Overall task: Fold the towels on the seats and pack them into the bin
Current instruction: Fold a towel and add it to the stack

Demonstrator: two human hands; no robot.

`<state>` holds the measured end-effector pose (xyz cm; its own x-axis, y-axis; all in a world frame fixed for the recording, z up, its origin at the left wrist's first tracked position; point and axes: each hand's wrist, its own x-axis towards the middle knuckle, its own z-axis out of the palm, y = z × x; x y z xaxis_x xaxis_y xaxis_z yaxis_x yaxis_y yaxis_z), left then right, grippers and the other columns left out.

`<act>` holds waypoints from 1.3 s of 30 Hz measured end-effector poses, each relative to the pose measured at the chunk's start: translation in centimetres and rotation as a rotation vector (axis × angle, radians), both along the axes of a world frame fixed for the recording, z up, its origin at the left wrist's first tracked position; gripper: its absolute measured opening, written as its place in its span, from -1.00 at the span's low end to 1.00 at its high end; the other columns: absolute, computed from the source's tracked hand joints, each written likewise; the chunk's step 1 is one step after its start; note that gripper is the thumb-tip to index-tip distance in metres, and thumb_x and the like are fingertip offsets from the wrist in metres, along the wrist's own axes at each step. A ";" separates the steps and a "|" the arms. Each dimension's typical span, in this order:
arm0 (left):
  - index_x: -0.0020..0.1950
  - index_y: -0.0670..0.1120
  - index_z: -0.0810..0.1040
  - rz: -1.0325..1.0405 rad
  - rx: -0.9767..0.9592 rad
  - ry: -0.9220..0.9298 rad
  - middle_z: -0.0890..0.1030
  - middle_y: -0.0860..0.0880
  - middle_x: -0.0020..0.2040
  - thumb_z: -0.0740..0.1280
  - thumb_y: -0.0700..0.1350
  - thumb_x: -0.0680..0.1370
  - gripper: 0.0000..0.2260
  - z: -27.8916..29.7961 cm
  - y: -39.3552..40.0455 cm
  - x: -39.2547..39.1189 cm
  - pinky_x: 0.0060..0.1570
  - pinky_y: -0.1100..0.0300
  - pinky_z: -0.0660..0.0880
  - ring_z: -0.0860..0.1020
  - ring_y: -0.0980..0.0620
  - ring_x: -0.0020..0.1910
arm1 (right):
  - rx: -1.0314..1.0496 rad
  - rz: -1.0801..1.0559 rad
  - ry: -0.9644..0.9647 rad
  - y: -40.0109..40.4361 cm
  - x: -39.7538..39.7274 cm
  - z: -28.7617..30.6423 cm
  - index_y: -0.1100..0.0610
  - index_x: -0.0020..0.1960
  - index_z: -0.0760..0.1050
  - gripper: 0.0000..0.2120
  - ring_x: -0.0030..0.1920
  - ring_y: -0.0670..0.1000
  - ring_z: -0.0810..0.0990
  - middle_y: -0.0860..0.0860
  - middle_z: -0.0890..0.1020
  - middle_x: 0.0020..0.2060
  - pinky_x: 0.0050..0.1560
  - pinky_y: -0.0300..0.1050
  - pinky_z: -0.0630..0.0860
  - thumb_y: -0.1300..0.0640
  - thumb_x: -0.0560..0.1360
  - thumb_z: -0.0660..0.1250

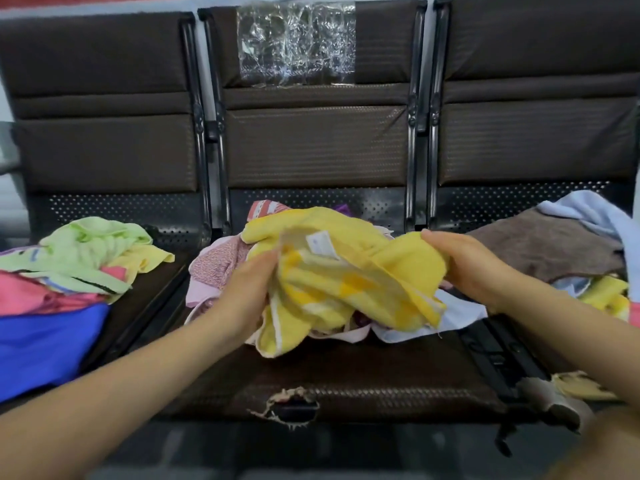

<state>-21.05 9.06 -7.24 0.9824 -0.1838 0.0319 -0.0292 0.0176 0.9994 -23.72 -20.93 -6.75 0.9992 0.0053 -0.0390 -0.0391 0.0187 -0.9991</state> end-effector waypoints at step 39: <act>0.25 -0.06 0.56 -0.008 0.078 0.105 0.65 -0.05 0.15 0.28 -0.05 0.60 -0.75 -1.8 5.2 6.5 0.21 -0.04 0.49 0.60 -0.06 0.14 | -1.046 0.410 -0.543 7.5 1.7 -4.1 -0.02 0.05 0.60 -0.73 0.01 -0.21 0.42 -0.20 0.48 -0.06 0.08 -0.37 0.33 -0.05 0.38 0.48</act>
<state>-14.56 14.25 -8.99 0.9780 -0.1900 -0.0856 0.0752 -0.0610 0.9953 -22.03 -13.41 -10.83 0.8197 0.5350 0.2045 0.5674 -0.7102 -0.4167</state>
